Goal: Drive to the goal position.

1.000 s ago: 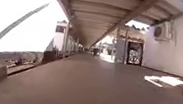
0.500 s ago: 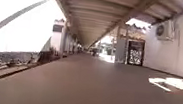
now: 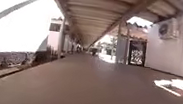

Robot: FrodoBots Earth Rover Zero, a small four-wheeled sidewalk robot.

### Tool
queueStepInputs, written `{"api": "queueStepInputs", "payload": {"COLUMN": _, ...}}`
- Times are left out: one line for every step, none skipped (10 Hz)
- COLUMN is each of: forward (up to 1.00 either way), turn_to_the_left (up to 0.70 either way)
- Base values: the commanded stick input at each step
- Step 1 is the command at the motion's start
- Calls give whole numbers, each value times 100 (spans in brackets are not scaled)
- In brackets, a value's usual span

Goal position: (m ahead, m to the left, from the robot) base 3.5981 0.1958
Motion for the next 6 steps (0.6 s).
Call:
{"api": "queueStepInputs", "payload": {"forward": 70, "turn_to_the_left": -11}}
{"api": "queueStepInputs", "payload": {"forward": 70, "turn_to_the_left": -28}}
{"api": "queueStepInputs", "payload": {"forward": 70, "turn_to_the_left": -30}}
{"api": "queueStepInputs", "payload": {"forward": 70, "turn_to_the_left": -21}}
{"api": "queueStepInputs", "payload": {"forward": 70, "turn_to_the_left": -12}}
{"api": "queueStepInputs", "payload": {"forward": 70, "turn_to_the_left": -3}}
